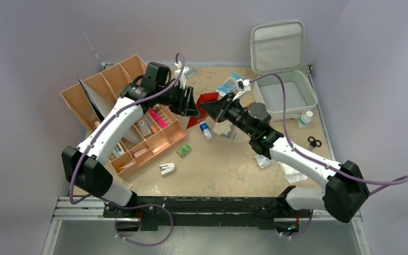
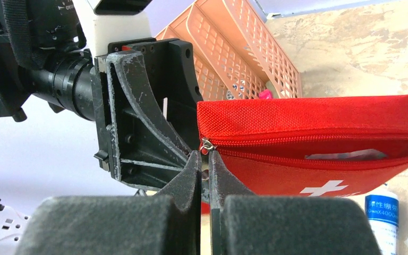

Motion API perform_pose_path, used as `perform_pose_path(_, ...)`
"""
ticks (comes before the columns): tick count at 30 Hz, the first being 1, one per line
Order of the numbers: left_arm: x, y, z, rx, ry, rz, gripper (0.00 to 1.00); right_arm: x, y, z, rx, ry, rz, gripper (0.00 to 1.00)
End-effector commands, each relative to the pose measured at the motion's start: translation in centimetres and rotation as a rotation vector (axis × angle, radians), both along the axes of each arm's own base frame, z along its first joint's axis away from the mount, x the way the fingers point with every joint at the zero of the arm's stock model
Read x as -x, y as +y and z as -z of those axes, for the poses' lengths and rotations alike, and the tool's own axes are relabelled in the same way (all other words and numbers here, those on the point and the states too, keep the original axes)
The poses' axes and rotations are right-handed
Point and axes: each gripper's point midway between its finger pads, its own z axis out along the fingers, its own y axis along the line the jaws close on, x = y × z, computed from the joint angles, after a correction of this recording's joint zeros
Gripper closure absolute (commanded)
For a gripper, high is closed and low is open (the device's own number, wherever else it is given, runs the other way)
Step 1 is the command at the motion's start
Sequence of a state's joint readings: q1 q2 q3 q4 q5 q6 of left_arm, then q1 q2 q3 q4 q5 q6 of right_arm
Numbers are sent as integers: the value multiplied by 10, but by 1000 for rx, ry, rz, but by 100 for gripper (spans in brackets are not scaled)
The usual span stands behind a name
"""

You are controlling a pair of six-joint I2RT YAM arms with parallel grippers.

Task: Organize the medicine kit
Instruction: Zip the medicine pouch.

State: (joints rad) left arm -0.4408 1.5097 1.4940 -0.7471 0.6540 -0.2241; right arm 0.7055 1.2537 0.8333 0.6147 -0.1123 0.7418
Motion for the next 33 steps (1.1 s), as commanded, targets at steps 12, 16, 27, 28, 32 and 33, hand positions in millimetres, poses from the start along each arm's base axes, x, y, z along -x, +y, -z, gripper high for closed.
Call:
perform_pose_path(12,-7,-4,-50,102,-252,14,100,-5,-10,-15,20,-41,51,100)
perform_pose_path(16,-6,-4,-52,111,-259,13,100,-6,-16,2,63,-17,77,100)
perform_pose_path(27,15,-14,-71,229,-284,104,100,-14,-28,30,111,102,92,100)
perform_pose_path(28,16,-13,-72,230,-293,103,100,-15,-29,31,105,139,89,100)
perform_pose_path(32,17,-11,-70,227,-304,100,100,-16,-35,39,123,281,100,100)
perform_pose_path(33,16,-10,-69,222,-303,90,100,-16,-33,39,118,300,88,100)
